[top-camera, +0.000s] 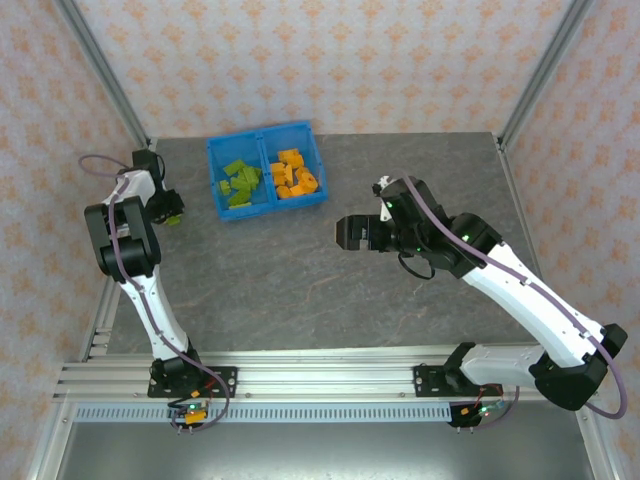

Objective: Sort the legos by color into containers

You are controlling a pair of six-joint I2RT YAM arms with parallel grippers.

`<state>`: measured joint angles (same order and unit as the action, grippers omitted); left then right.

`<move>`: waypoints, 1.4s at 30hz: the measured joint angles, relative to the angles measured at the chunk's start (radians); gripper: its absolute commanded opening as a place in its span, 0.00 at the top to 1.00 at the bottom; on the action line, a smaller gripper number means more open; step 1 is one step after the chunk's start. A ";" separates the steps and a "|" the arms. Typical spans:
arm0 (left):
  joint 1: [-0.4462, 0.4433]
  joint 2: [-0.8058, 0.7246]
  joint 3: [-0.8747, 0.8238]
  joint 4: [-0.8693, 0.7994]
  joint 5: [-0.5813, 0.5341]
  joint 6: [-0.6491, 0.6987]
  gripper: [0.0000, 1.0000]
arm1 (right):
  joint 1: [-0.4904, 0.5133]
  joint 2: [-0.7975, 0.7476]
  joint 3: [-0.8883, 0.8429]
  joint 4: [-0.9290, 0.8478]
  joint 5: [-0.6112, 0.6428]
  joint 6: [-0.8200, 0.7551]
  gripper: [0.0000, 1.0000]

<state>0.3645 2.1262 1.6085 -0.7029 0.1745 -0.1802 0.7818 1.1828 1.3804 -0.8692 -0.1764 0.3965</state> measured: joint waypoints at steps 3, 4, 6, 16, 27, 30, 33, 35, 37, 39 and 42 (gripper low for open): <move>-0.018 -0.092 -0.036 -0.016 0.002 -0.010 0.76 | 0.000 0.000 0.000 0.002 -0.001 0.013 0.01; -0.029 -0.133 -0.042 -0.019 0.002 -0.013 0.75 | 0.000 0.000 0.000 0.002 -0.001 0.018 0.01; -0.067 -0.254 -0.046 -0.019 0.003 -0.023 0.74 | 0.000 -0.003 0.000 0.002 -0.001 0.030 0.01; -0.412 -0.605 -0.046 0.047 0.008 -0.083 0.71 | 0.000 -0.058 -0.024 0.040 -0.004 0.100 0.01; -0.462 -0.255 -0.010 0.060 -0.025 -0.111 0.67 | 0.000 -0.125 -0.095 0.048 0.000 0.161 0.01; -0.475 -0.184 0.027 0.060 -0.026 -0.111 0.63 | 0.000 -0.127 -0.095 0.048 0.001 0.162 0.01; -0.491 -0.146 0.056 0.061 -0.027 -0.117 0.58 | 0.000 -0.126 -0.094 0.048 0.002 0.162 0.01; -0.502 -0.133 0.074 0.061 -0.036 -0.121 0.52 | 0.000 -0.126 -0.094 0.048 0.004 0.162 0.01; -0.507 -0.124 0.089 0.061 -0.047 -0.125 0.43 | 0.000 -0.126 -0.094 0.048 0.004 0.162 0.01; -0.507 -0.121 0.101 0.061 -0.053 -0.128 0.38 | 0.000 -0.126 -0.094 0.048 0.006 0.162 0.01; -0.506 -0.122 0.110 0.062 -0.053 -0.130 0.35 | 0.000 -0.125 -0.094 0.048 0.015 0.161 0.01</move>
<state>-0.1413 2.0045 1.7187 -0.6411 0.1211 -0.3099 0.7818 1.0576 1.2861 -0.8211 -0.1612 0.5579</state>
